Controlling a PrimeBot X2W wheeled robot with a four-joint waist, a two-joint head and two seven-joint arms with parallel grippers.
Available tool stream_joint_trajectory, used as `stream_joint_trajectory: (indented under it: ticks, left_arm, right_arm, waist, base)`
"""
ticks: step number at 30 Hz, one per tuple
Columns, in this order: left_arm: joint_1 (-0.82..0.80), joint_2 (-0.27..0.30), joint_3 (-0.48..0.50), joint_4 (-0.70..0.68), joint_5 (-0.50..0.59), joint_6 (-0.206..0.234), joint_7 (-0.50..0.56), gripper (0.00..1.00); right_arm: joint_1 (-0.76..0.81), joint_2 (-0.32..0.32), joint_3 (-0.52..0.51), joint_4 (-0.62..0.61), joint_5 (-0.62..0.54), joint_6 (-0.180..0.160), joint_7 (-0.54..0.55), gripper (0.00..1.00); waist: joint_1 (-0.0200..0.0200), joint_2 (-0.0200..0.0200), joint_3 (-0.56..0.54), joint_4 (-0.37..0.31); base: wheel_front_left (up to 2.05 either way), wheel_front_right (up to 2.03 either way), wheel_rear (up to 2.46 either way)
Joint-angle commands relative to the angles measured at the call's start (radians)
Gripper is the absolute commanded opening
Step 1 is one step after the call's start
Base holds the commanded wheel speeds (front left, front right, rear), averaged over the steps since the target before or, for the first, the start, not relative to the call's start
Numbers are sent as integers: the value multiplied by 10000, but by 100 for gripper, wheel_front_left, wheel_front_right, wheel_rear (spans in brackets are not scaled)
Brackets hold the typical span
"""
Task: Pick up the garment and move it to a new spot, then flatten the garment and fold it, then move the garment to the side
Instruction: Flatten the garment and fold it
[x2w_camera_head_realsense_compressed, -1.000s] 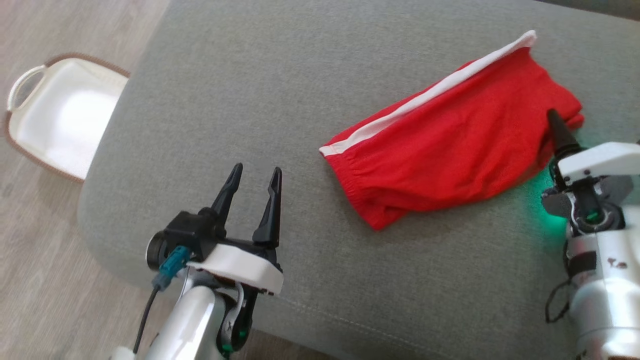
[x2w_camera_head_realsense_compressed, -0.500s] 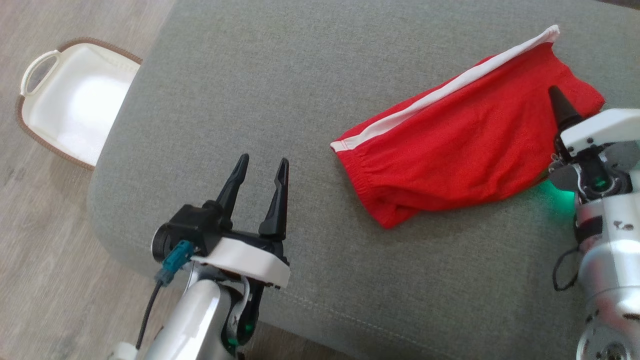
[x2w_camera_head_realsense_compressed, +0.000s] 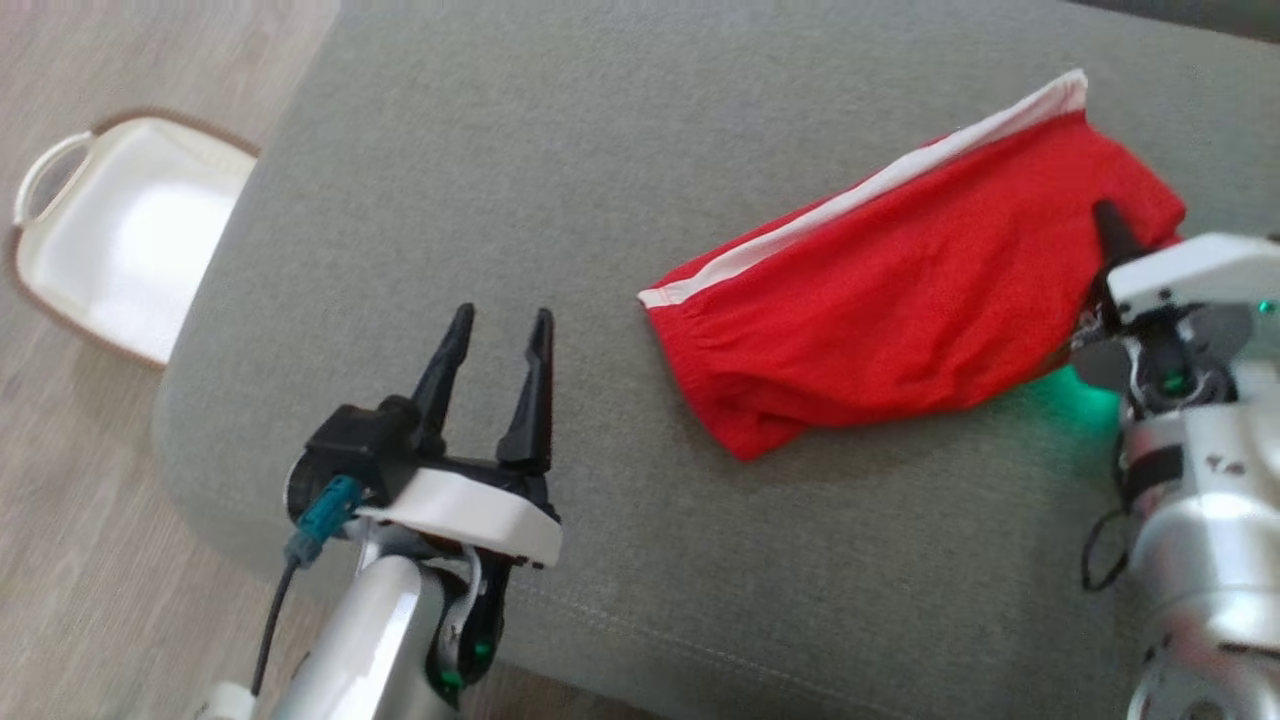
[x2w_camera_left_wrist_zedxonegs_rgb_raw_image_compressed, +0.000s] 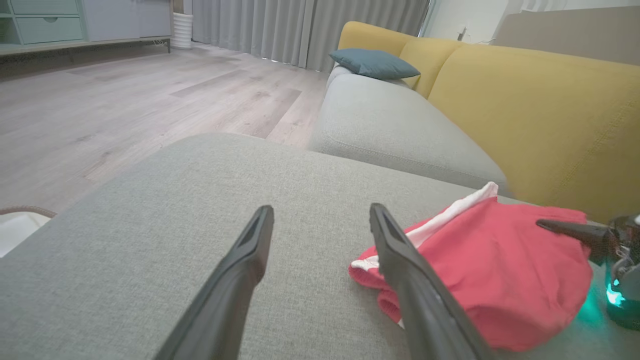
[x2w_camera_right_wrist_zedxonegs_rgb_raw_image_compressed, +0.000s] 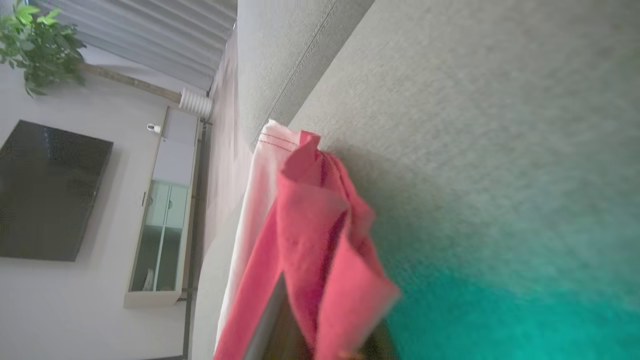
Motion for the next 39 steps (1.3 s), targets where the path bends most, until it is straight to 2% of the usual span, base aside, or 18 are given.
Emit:
stream_joint_trajectory:
  ticks: [1, 7, 11, 14, 19, 30, 39]
  left_arm:
    - [-174, 64, 425, -234, 96, -7, -57, 100]
    - [36, 64, 594, -162, 273, -112, -57, 100]
    - [203, 64, 719, -93, 374, -144, -57, 100]
    - [349, 64, 818, -84, 389, -171, -57, 100]
    - [548, 64, 889, -44, 450, -230, -57, 100]
    - [765, 64, 828, 92, 546, -341, -57, 100]
    - [1056, 64, 897, 186, 630, -421, -57, 100]
  right_arm:
    - [403, 238, 173, -284, 190, 69, -95, 0]
    - [1693, 373, 566, -1523, 953, 69, -647, 0]
    - [2619, 403, 418, -2152, 1113, 69, -1414, 0]
    - [3228, 418, 338, -2492, 1137, 69, -1754, 0]
    - [3970, 423, 783, -2618, 1607, 69, -2106, 0]
    - [3829, 425, 2082, -2679, 2330, 69, -2943, 0]
    - [3744, 426, 3973, -3549, 3101, 69, -3113, 0]
  waist:
    - [0, 0, -247, -286]
    - [0, 0, -792, -1105]
    - [0, 0, -1155, -1570]
    - [0, 0, -1335, -1838]
    - [0, 0, -1537, -2084]
    - [0, 0, -1890, -1989]
    - [0, 0, -2239, -1601]
  base:
    - [0, 0, 0]
    - [0, 0, 0]
    - [0, 0, 0]
    - [0, 0, 0]
    - [0, 0, 0]
    - [0, 0, 0]
    - [0, 0, 0]
